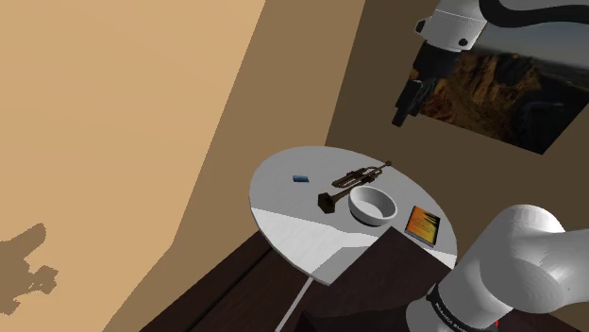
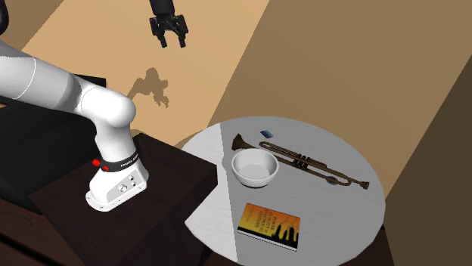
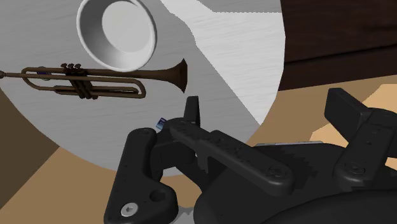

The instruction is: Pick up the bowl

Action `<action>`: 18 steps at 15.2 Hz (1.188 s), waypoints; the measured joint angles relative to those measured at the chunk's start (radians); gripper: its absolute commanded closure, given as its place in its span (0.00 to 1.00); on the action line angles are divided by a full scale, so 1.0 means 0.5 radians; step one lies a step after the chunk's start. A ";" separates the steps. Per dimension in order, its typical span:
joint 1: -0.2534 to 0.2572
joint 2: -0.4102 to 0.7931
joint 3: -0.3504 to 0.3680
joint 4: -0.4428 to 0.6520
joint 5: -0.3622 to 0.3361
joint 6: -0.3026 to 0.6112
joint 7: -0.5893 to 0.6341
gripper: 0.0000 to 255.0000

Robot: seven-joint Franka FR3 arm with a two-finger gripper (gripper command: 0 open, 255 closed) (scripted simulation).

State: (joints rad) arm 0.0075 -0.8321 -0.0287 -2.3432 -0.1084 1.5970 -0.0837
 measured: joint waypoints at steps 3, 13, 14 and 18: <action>-0.010 -0.010 -0.028 -0.086 -0.022 0.076 -0.019 0.00; -0.110 0.119 -0.253 -0.586 -0.206 0.716 -0.142 0.00; -0.123 0.144 -0.278 -0.632 -0.227 0.790 -0.154 0.00; -0.172 0.289 -0.371 -0.766 -0.307 1.076 -0.192 0.00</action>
State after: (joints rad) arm -0.0783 -0.6876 -0.2142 -2.7261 -0.2619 2.1348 -0.1796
